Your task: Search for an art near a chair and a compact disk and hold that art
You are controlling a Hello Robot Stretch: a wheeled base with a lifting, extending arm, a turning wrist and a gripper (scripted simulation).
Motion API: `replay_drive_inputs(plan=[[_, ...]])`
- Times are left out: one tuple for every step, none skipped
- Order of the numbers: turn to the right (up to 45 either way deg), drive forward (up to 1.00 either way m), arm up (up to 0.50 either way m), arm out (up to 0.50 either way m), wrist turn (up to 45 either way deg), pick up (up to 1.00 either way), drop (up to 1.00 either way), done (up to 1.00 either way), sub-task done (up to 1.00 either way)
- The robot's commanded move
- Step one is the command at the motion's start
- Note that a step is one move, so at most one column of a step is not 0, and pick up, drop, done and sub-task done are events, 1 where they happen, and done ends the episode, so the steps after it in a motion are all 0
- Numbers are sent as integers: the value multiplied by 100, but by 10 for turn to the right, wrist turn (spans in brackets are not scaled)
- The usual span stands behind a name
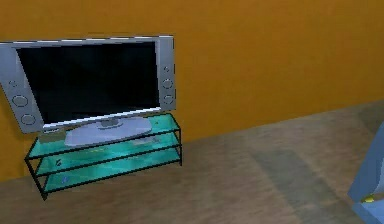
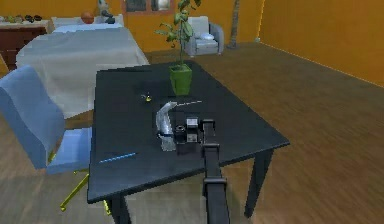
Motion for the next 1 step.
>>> replay_drive_inputs(plan=[[0,0,10,0,0,0,0,0,0]])
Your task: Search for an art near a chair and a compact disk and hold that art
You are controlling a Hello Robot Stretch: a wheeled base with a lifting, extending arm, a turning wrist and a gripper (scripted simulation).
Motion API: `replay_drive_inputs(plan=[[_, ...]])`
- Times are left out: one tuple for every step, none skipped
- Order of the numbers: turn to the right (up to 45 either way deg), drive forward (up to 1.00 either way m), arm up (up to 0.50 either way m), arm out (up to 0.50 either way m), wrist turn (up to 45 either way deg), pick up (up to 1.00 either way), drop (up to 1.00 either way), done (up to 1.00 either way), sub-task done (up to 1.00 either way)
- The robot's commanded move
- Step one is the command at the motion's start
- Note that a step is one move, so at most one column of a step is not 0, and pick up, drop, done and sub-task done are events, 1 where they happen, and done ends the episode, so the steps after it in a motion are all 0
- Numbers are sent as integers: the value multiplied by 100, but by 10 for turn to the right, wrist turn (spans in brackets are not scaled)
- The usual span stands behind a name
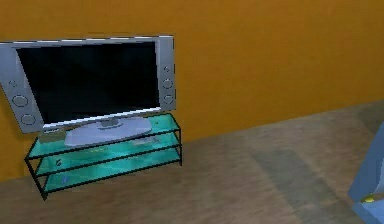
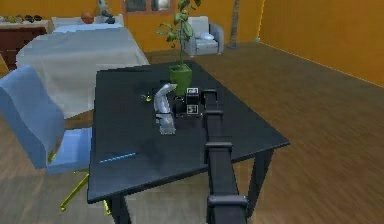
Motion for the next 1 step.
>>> replay_drive_inputs(plan=[[0,0,0,0,0,0,0,100,0]])
